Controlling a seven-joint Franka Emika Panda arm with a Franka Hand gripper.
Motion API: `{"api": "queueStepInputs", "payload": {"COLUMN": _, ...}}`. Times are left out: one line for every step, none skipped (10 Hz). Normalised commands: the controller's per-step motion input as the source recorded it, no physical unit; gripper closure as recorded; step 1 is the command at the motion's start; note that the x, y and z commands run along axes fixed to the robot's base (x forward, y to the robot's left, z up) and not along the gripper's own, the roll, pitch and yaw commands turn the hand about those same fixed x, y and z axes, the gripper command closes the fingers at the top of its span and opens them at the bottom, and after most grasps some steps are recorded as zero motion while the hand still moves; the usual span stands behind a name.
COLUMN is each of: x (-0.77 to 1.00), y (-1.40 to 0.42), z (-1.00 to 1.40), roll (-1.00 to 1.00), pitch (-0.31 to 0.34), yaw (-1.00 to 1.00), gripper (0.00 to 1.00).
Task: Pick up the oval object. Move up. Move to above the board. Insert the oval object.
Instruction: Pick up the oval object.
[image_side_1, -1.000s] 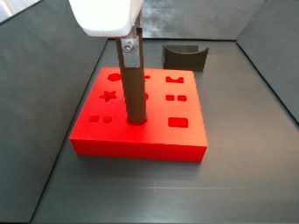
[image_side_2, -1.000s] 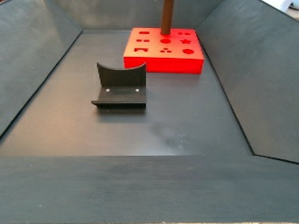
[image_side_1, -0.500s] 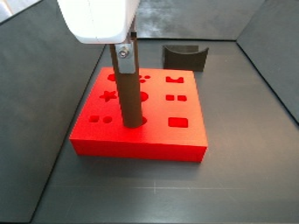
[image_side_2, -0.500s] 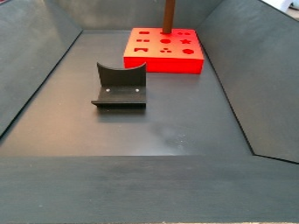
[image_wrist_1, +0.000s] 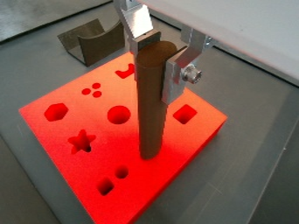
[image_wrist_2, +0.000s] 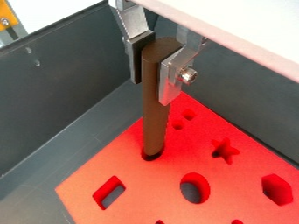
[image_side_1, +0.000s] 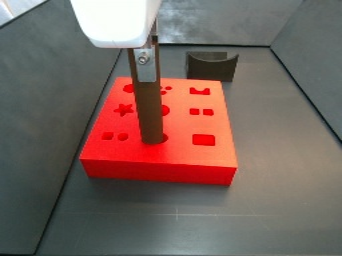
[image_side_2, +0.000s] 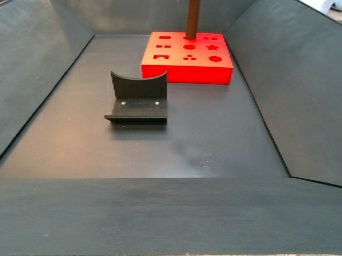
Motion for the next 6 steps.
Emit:
{"api": "queueStepInputs", "payload": {"x": 0.11, "y": 0.01, "z": -0.03, "roll": 0.0, "pitch": 0.04, "yaw": -0.02, "gripper": 1.0}}
{"api": "queueStepInputs", "payload": {"x": 0.2, "y": 0.0, "z": -0.07, "roll": 0.03, "pitch": 0.066, "yaw": 0.0, "gripper": 1.0}}
{"api": "queueStepInputs", "payload": {"x": 0.23, "y": -0.01, "z": -0.09, "roll": 0.06, "pitch": 0.071, "yaw": 0.0, "gripper": 1.0}}
{"api": "queueStepInputs", "payload": {"x": 0.2, "y": -0.09, "z": -0.09, "roll": 0.08, "pitch": 0.073, "yaw": 0.0, "gripper": 1.0}}
{"api": "queueStepInputs", "payload": {"x": 0.09, "y": -0.12, "z": -0.05, "roll": 0.1, "pitch": 0.067, "yaw": 0.0, "gripper": 1.0}}
{"api": "queueStepInputs", "payload": {"x": 0.04, "y": -0.01, "z": 0.0, "roll": 0.04, "pitch": 0.051, "yaw": 0.0, "gripper": 1.0}}
